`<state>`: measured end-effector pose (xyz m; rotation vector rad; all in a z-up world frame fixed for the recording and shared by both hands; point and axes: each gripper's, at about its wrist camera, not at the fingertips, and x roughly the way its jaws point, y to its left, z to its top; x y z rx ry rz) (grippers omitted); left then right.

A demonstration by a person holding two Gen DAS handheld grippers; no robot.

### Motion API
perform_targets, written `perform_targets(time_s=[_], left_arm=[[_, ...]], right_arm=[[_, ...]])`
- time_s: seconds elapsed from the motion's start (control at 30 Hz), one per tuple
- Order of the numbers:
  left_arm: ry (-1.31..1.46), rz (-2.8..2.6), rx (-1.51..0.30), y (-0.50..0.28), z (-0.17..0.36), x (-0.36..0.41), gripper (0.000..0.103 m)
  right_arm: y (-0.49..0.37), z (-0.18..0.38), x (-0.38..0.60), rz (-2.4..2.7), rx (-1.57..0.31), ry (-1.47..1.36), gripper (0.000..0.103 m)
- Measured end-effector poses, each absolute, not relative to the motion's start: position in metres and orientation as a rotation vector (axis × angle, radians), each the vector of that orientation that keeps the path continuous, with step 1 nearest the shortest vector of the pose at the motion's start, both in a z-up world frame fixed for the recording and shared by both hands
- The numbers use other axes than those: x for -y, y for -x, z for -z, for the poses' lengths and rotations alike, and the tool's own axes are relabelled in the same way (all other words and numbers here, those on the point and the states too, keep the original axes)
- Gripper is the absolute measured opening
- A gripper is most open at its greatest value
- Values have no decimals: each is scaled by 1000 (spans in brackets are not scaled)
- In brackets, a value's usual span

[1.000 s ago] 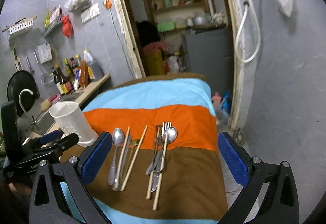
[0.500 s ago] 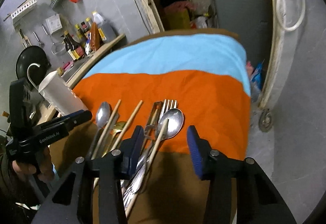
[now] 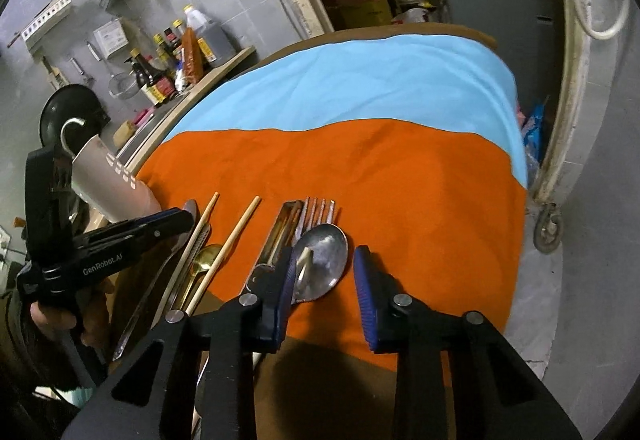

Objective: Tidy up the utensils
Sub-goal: 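Lower the right tool onto the fork and spoon and close on them, then lift the held fork and spoon and drop them into the white caddy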

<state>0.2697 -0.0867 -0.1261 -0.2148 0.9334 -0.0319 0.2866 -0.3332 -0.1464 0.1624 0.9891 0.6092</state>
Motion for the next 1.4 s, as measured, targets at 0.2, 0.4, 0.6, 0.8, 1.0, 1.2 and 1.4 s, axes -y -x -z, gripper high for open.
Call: perform_targets(time_s=[0.2, 0.4, 0.6, 0.8, 1.0, 1.2, 1.4], left_arm=[[279, 106, -957, -268, 127, 85, 19], [306, 119, -958, -259, 129, 81, 19], [280, 23, -906, -250, 121, 84, 19], [263, -73, -923, -258, 127, 76, 19], [322, -69, -952, -267, 133, 72, 19], [337, -51, -968, -268, 135, 73, 9], [379, -33, -952, -260, 131, 73, 4]], right_arm=[[-295, 155, 335, -648, -1031, -223, 15], [-296, 157, 332, -652, -1039, -201, 15], [-300, 157, 333, -646, -1043, -205, 15], [-304, 161, 335, -655, -1055, -239, 15], [-300, 163, 334, -654, -1055, -254, 15], [-293, 162, 336, -642, -1041, -267, 5], [-279, 149, 339, -628, -999, -285, 2]])
